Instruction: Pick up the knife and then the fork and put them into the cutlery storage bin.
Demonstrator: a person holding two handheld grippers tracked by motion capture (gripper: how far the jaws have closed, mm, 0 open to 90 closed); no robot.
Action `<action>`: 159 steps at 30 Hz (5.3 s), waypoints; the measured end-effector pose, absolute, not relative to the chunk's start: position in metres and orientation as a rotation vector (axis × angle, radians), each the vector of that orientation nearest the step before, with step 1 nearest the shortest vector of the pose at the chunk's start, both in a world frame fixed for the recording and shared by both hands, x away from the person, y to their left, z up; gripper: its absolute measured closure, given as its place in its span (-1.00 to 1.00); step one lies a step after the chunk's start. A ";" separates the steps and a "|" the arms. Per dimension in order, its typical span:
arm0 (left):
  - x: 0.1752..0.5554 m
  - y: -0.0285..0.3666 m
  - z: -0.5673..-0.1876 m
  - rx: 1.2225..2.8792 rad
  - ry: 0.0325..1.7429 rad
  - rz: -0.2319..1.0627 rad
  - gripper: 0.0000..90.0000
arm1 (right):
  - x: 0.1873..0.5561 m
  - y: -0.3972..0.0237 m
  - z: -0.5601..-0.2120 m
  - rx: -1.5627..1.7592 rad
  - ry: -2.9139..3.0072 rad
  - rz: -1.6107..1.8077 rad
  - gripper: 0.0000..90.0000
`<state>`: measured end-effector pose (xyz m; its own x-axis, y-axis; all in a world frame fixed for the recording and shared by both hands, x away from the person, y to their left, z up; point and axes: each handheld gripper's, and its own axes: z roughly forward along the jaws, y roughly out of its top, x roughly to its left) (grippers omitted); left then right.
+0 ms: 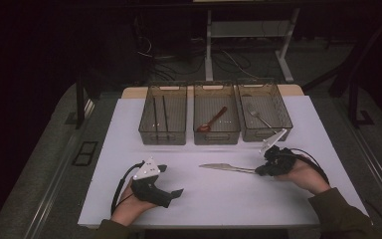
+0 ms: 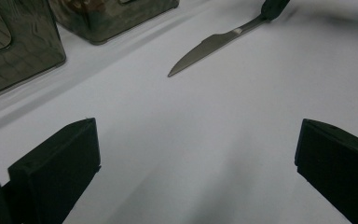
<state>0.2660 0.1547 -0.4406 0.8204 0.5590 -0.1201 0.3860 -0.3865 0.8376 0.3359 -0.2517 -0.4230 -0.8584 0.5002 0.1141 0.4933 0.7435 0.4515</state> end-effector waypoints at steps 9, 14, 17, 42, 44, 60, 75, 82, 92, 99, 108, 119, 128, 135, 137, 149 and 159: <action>0.266 0.154 -0.441 2.028 0.700 0.220 -1.00 | 0.351 -0.220 -0.407 0.545 3.015 0.550 0.69; 0.266 0.155 -0.441 2.030 0.702 0.219 -1.00 | 0.359 -0.198 -0.406 0.425 3.054 0.432 0.63; 0.266 0.155 -0.441 2.028 0.702 0.219 -1.00 | 0.363 -0.186 -0.408 0.369 3.074 0.346 0.61; 0.266 0.154 -0.442 2.031 0.694 0.217 -1.00 | 0.375 -0.172 -0.418 0.256 3.142 0.232 0.76; 0.266 0.154 -0.442 2.030 0.695 0.217 -1.00 | 0.376 -0.176 -0.415 0.291 3.141 0.276 0.76; 0.266 0.154 -0.441 2.030 0.697 0.218 -1.00 | 0.377 -0.217 -0.397 0.561 2.982 0.733 0.76; 0.266 0.155 -0.441 2.031 0.702 0.220 -1.00 | 0.370 -0.243 -0.393 0.727 2.837 0.977 0.76; 0.266 0.156 -0.441 2.033 0.698 0.221 -1.00 | 0.371 -0.260 -0.394 0.837 2.752 1.148 0.76; 0.267 0.156 -0.441 2.035 0.696 0.219 -1.00 | 0.374 -0.282 -0.389 0.952 2.605 1.371 0.76; 0.267 0.156 -0.442 2.031 0.697 0.219 -1.00 | 0.373 -0.297 -0.381 1.032 2.419 1.559 0.76; 0.268 0.155 -0.442 2.033 0.698 0.218 -1.00 | 0.374 -0.314 -0.366 1.079 2.199 1.634 0.76; 0.268 0.155 -0.443 2.031 0.706 0.214 -1.00 | 0.398 -0.329 -0.339 1.110 2.048 1.584 0.76; 0.268 0.155 -0.442 2.029 0.704 0.219 -1.00 | 0.425 -0.331 -0.332 1.140 2.036 1.441 0.76; 0.268 0.155 -0.442 2.030 0.702 0.218 -1.00 | 0.442 -0.330 -0.346 1.215 2.109 1.305 0.76; 0.268 0.155 -0.442 2.031 0.699 0.217 -1.00 | 0.446 -0.331 -0.351 1.247 2.131 1.273 0.76; 0.268 0.155 -0.442 2.030 0.698 0.215 -1.00 | 0.461 -0.330 -0.378 1.365 2.285 1.032 0.76; 0.267 0.154 -0.442 2.029 0.697 0.213 -1.00 | 0.469 -0.325 -0.385 1.390 2.386 0.899 0.76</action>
<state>0.2673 0.1544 -0.4422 0.8224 0.5550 -0.1249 0.3900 -0.3902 0.8340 0.4689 -0.3248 -0.3854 -0.5201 0.8483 0.0989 0.7026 0.3592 0.6142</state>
